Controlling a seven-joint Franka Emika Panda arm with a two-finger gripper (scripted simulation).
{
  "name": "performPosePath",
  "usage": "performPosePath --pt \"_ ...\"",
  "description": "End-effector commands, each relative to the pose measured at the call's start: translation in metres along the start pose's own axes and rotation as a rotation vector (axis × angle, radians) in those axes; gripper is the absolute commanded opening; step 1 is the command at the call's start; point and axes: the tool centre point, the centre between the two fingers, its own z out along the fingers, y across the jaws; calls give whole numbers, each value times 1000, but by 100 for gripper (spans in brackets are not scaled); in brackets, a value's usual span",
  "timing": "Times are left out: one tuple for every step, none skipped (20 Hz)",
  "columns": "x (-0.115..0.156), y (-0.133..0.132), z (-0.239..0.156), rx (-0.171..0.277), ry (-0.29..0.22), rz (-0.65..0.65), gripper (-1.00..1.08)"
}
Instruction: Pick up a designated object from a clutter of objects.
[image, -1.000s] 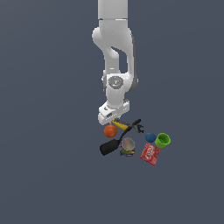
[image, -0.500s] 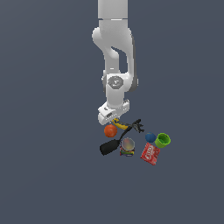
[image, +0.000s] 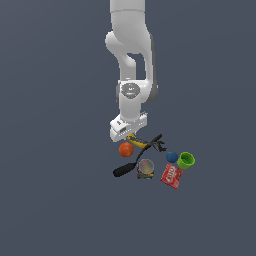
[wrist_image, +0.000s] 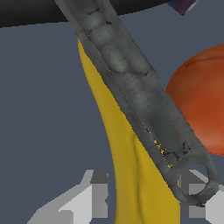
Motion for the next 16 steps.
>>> performPosePath --pt "4 8 -14 -3 5 2 -100" --pt "6 11 -20 -3 5 2 -100" --pt "7 15 -26 -3 5 2 -100" --pt "8 18 -33 -3 5 2 -100" --pt "10 22 -40 -3 5 1 -100" --pt "12 26 -48 -3 5 1 -100" --pt "14 30 -56 -2 5 1 -100" --pt "15 34 -64 -2 5 1 -100" --pt "17 38 -72 -2 5 1 -100" --pt "19 42 -80 -2 6 1 -100" --pt "21 47 -89 -2 6 1 -100" --pt "23 51 -97 -2 6 1 -100" --pt "25 55 -105 -2 6 1 -100" --pt "27 60 -114 -2 6 1 -100" --pt "29 64 -122 -1 6 0 -100" --pt "31 69 -131 -1 6 0 -100"
